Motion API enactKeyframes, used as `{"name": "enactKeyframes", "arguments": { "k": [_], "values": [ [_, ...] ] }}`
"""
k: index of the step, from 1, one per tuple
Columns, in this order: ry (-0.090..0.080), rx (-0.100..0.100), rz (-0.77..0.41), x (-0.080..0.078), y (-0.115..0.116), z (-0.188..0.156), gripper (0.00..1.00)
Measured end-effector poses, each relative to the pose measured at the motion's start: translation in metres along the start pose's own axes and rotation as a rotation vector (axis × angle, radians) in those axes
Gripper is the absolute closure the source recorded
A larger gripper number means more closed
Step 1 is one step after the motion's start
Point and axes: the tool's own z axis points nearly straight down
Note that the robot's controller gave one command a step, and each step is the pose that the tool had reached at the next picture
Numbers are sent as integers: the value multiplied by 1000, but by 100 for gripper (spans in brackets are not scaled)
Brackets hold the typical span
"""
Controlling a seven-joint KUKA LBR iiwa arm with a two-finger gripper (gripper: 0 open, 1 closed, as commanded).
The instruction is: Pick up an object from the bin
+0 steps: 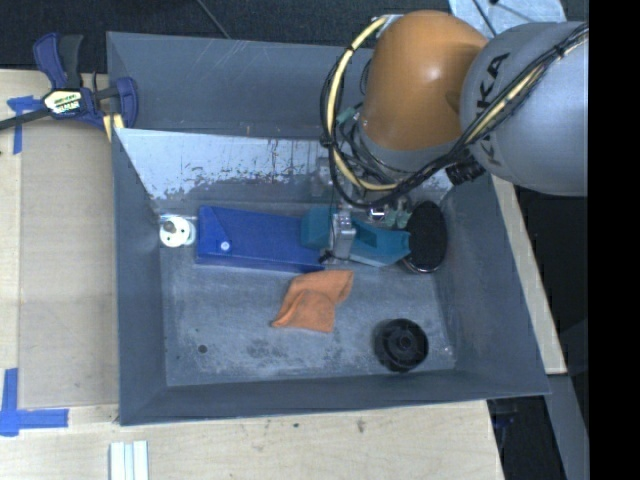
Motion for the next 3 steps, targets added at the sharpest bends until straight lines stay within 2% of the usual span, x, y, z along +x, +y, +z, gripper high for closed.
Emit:
{"name": "enactKeyframes", "arguments": {
  "k": [1,2,3],
  "values": [
    [-9,0,1,-2,0,-5,0],
    [-12,0,-76,21,-11,40,0],
    [-22,-5,-194,26,-16,92,0]
  ]
}}
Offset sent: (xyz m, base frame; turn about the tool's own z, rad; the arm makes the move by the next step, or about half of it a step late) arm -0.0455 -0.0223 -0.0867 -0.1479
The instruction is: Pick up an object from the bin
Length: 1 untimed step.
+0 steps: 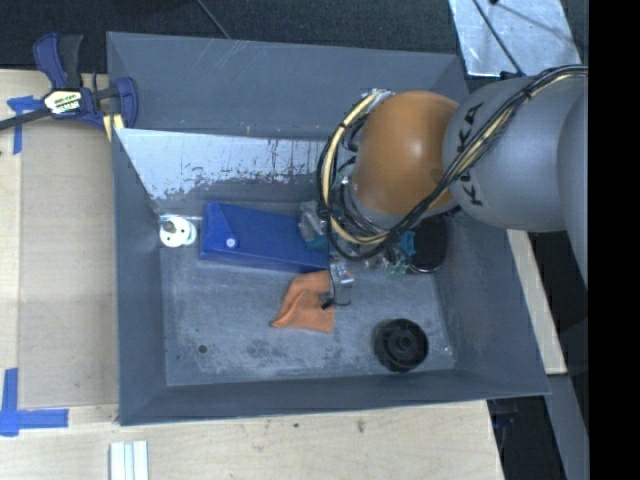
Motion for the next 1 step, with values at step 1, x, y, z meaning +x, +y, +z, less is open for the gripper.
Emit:
{"name": "enactKeyframes", "arguments": {
  "k": [1],
  "values": [
    [-7,-3,88,16,1,28,100]
  ]
}}
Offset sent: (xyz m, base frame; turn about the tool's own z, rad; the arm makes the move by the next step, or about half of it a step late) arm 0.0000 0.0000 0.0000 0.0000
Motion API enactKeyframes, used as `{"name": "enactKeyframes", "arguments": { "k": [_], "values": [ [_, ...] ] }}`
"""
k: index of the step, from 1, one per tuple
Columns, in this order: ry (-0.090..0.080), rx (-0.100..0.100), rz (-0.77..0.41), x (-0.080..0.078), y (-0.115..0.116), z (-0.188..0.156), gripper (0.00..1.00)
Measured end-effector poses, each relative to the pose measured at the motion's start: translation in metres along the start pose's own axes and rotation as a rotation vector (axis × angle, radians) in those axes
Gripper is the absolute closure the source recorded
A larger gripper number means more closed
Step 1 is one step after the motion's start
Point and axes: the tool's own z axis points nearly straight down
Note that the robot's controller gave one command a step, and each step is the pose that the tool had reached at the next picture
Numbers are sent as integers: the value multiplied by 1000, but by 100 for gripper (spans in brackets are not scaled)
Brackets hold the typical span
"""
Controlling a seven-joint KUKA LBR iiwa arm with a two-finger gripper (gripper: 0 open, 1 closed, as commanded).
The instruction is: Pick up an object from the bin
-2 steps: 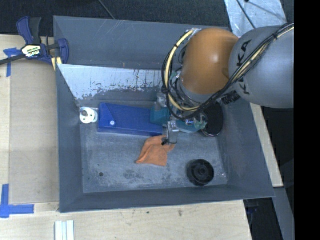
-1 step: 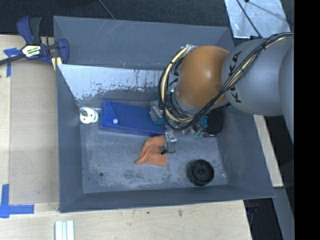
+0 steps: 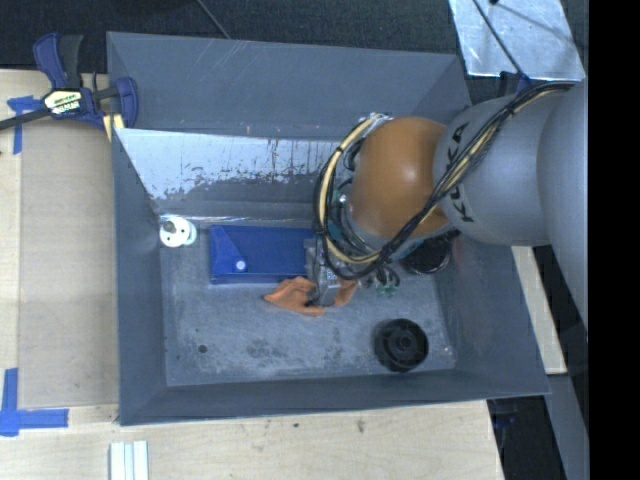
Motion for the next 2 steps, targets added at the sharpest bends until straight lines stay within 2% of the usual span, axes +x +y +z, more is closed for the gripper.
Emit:
{"name": "enactKeyframes", "arguments": {
  "k": [1,2],
  "values": [
    [0,0,0,0,0,0,100],
    [24,9,-13,18,-7,-199,100]
  ]
}}
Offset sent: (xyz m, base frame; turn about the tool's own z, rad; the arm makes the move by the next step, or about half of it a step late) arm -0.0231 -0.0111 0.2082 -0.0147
